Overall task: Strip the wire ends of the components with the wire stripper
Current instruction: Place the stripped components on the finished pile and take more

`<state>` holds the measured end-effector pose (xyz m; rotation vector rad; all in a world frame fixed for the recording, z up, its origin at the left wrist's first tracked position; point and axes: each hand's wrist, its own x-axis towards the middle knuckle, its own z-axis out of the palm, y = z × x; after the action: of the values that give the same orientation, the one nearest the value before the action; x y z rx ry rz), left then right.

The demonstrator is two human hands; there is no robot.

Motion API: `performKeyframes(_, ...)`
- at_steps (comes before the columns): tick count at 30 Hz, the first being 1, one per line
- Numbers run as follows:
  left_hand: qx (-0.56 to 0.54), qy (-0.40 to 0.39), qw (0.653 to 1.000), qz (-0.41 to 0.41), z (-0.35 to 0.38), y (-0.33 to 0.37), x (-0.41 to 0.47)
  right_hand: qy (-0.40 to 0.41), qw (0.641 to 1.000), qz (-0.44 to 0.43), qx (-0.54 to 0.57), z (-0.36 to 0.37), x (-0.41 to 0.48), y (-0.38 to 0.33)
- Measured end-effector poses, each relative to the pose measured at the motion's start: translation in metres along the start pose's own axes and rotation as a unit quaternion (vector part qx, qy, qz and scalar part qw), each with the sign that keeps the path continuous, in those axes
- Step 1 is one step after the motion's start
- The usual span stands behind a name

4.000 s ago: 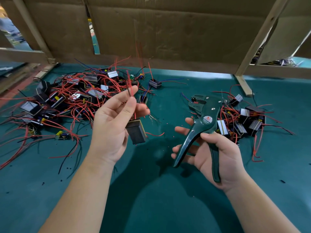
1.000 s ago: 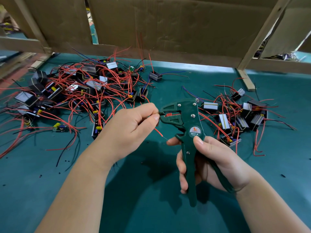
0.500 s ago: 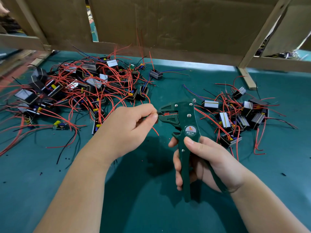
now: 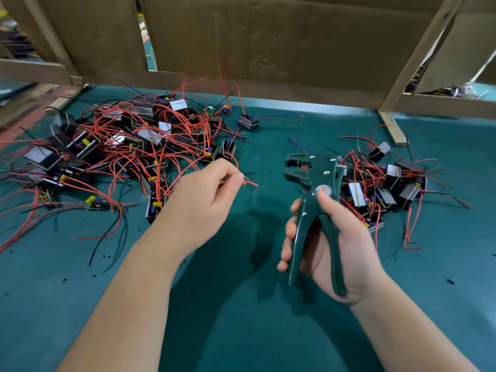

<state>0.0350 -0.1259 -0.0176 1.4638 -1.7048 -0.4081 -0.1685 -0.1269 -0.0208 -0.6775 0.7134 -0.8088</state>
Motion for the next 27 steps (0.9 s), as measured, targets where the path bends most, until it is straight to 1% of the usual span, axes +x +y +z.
performKeyframes(3, -0.029, 0.025, 0.999, 0.001, -0.003, 0.001, 0.001, -0.031, 1.000, -0.004, 0.000, -0.008, -0.002, -0.006)
performKeyframes(7, -0.086, 0.047, 0.995, -0.014, 0.000, 0.005, 0.002, -0.101, 0.994, 0.027, 0.017, -0.008, -0.003, -0.002)
performKeyframes(11, -0.175, 0.058, 0.982, -0.041, -0.001, 0.009, 0.003, -0.155, 0.985, 0.064, 0.032, -0.006, -0.005, -0.003)
performKeyframes(14, -0.216, 0.053, 0.974, -0.045, -0.001, 0.012, 0.004, -0.189, 0.979, 0.075, 0.025, -0.004, -0.007, -0.002)
performKeyframes(19, -0.242, 0.026, 0.969, -0.034, 0.002, 0.016, 0.002, -0.236, 0.969, 0.072, 0.031, -0.001, -0.009, -0.002)
performKeyframes(22, -0.244, 0.019, 0.969, -0.026, 0.003, 0.019, 0.002, -0.252, 0.965, 0.069, 0.035, -0.001, -0.009, -0.002)
performKeyframes(27, -0.254, 0.028, 0.966, -0.025, 0.005, 0.020, 0.001, -0.242, 0.968, 0.062, 0.025, -0.001, -0.010, -0.002)
